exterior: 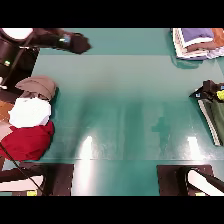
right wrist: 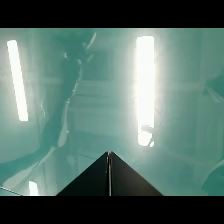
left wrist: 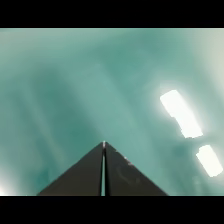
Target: Fold the shirts.
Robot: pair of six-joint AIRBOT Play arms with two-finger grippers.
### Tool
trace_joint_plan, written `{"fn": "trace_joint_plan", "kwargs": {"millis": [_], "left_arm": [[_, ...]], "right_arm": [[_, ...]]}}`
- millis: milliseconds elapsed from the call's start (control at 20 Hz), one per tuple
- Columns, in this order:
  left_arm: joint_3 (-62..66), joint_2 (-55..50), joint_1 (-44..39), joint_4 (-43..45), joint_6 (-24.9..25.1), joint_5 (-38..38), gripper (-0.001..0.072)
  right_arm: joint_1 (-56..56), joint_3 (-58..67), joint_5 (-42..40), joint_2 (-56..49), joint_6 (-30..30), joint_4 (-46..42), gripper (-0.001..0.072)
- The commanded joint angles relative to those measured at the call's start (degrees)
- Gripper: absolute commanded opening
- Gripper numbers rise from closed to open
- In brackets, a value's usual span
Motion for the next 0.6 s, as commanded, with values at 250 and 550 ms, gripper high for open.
{"fn": "trace_joint_plan", "kwargs": {"millis": [250,550], "left_arm": [[-10.19,2.14,29.49,12.76,-7.23,-14.86,0.0632],[-29.44,1.55,34.32,11.13,-8.94,-0.15,0.072]], "right_arm": [[0.04,-0.02,-0.26,0.04,-0.02,0.0,0.0015],[0.04,-0.04,-0.92,0.04,0.0,0.04,0.0015]]}}
